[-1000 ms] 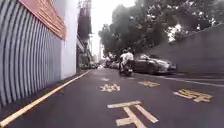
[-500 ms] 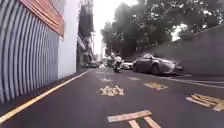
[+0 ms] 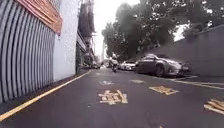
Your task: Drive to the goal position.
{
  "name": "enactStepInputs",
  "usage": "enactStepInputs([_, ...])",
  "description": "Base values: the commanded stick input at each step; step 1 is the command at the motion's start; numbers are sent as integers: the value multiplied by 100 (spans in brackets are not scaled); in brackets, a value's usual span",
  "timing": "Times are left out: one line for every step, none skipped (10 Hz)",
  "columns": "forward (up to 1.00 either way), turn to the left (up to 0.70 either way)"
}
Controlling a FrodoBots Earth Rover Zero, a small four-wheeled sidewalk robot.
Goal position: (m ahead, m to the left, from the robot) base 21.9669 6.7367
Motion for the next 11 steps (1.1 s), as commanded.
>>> enactStepInputs([70, 0])
enactStepInputs([68, 0])
enactStepInputs([70, 0])
enactStepInputs([68, 0])
enactStepInputs([70, 0])
enactStepInputs([70, 0])
enactStepInputs([70, 0])
enactStepInputs([70, 0])
enactStepInputs([68, 0])
enactStepInputs([70, 0])
enactStepInputs([69, 0])
